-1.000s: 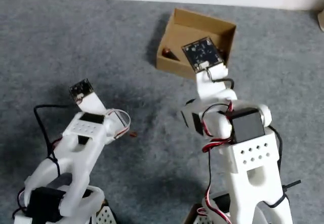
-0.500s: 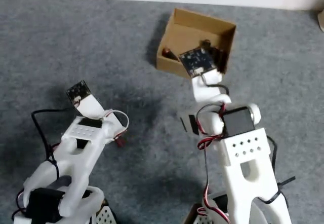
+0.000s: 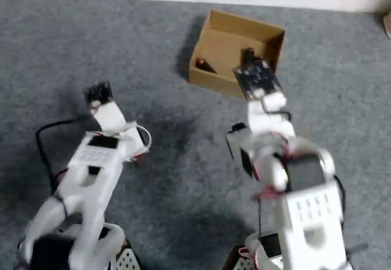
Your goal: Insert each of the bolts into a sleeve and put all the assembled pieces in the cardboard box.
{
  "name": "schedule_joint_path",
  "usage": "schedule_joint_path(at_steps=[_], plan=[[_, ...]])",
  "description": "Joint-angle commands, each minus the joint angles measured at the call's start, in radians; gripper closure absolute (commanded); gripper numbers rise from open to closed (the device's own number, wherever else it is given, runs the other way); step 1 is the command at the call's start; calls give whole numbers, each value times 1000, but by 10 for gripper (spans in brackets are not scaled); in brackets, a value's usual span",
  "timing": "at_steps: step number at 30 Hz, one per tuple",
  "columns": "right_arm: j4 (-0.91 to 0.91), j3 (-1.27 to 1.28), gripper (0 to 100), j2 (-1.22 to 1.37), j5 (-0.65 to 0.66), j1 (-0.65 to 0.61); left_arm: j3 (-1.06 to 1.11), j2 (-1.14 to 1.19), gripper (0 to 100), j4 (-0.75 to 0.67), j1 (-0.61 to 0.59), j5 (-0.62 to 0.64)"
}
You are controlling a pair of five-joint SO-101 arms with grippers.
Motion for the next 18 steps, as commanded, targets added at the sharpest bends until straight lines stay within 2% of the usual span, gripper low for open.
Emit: schedule_joint_path(at_steps=[1, 6, 10, 12, 18], plan=[[-45, 64, 995, -228, 14, 10, -71, -472, 995, -3, 19, -207], [-197, 340, 995, -545, 71, -35, -28, -934, 995, -3, 159, -356], [-331, 544, 995, -823, 71, -77, 47, -1139, 995, -3, 271, -354], [-381, 622, 995, -903, 71, -82, 88, -1207, 995, -6, 312, -296], [-532, 714, 995, -881, 41, -122, 99, -1311, 995, -8, 476, -80]])
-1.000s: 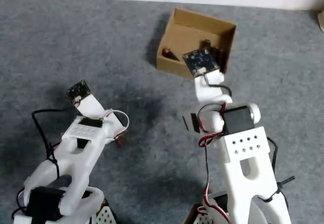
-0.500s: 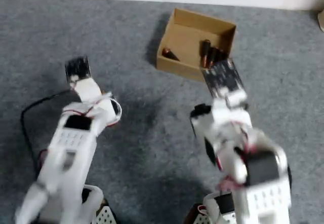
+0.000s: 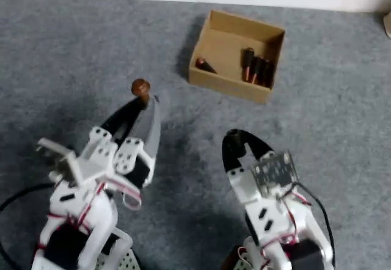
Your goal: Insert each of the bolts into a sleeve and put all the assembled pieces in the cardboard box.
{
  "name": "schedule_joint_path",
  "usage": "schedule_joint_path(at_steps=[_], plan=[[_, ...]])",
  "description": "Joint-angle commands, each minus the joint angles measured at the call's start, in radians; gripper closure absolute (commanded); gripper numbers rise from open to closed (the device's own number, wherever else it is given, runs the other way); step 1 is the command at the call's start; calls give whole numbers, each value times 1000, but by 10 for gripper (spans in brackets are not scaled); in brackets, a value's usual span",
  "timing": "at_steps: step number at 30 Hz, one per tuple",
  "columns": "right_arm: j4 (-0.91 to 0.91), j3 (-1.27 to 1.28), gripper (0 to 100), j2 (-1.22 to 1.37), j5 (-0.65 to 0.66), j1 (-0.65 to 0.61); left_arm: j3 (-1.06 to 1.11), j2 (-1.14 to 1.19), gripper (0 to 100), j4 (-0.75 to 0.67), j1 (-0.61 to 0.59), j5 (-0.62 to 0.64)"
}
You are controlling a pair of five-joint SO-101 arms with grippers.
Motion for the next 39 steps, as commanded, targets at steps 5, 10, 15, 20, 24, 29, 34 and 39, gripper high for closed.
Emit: schedule_joint_path(at_steps=[5, 10, 15, 20, 24, 29, 34, 39], plan=[[-108, 15, 995, -24, -78, -139, -8, -64, 995, -63, 186, 256], [-136, 97, 995, -24, -78, -147, -13, -61, 995, -78, 246, 302], [-159, 130, 995, -24, -78, -143, -8, -59, 995, -71, 358, 307], [-157, 128, 995, -24, -78, -147, 68, -58, 995, -81, 369, 307], [-157, 127, 995, -24, -78, -150, 108, -59, 995, -137, 364, 307], [-231, 125, 995, -24, -78, -150, 105, -62, 995, -198, 231, 382], [-328, 130, 995, -24, -78, -150, 107, -58, 994, -232, 102, 466], [-351, 131, 995, -24, -77, -182, 111, -58, 994, -230, 131, 465]])
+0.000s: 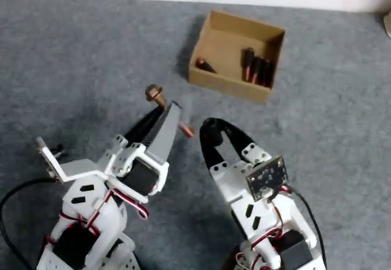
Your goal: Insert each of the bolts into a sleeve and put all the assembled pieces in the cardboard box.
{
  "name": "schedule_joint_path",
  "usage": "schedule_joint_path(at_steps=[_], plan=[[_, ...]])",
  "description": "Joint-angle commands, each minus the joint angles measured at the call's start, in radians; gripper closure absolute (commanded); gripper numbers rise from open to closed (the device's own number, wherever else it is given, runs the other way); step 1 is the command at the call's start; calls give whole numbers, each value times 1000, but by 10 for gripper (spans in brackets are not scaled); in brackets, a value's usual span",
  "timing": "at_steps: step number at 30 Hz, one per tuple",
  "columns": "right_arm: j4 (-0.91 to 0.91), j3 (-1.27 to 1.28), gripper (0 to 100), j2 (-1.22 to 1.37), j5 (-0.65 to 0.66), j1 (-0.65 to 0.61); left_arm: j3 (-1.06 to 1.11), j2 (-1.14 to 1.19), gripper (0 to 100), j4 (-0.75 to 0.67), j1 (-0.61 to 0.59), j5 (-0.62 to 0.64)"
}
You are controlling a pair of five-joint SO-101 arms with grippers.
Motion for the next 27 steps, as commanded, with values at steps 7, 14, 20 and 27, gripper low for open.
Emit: schedule_joint_path(at_steps=[7, 14, 20, 27], plan=[[-39, -2, 995, -5, 54, -142, 33, -2, 994, -31, 5, 5], [24, -10, 995, -5, 69, -159, 53, -2, 994, -31, 2, -43], [30, -12, 995, -5, 72, -153, 58, -2, 994, -21, 2, -49], [31, -48, 995, -5, 74, -154, 111, -4, 994, -23, 10, -49]])
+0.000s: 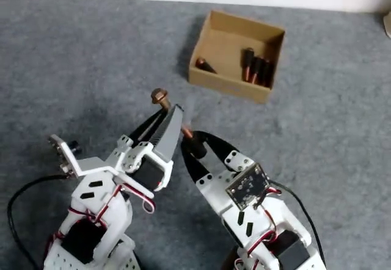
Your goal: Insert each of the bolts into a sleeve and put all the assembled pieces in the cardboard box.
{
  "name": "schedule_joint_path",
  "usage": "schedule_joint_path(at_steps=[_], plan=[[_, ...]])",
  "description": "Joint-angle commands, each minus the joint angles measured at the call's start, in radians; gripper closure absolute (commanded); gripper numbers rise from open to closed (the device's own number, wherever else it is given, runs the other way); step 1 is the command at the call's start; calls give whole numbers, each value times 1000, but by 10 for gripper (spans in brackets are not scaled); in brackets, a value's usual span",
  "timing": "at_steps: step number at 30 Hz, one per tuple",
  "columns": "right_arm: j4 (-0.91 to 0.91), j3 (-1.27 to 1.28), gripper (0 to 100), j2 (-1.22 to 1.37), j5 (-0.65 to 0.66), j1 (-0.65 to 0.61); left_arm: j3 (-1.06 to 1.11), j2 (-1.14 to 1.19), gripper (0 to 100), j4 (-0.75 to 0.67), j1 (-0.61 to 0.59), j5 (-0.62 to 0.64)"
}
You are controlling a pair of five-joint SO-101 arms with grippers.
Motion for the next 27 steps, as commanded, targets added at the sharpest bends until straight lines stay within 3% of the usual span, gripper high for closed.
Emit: schedule_joint_path(at_steps=[1, 16, 20, 24, 27], plan=[[-5, -47, 995, -5, 14, -7, 5, 8, 994, -21, 12, -3], [-5, -47, 995, -5, 61, 2, 7, 5, 994, 23, 15, -3], [-5, -47, 995, -5, 60, 35, 10, 8, 993, 71, 101, -9], [-5, -47, 995, -5, 58, 33, 10, 8, 993, 107, 228, -123], [-5, -45, 995, -5, 58, 33, 12, 8, 993, 107, 242, -127]])
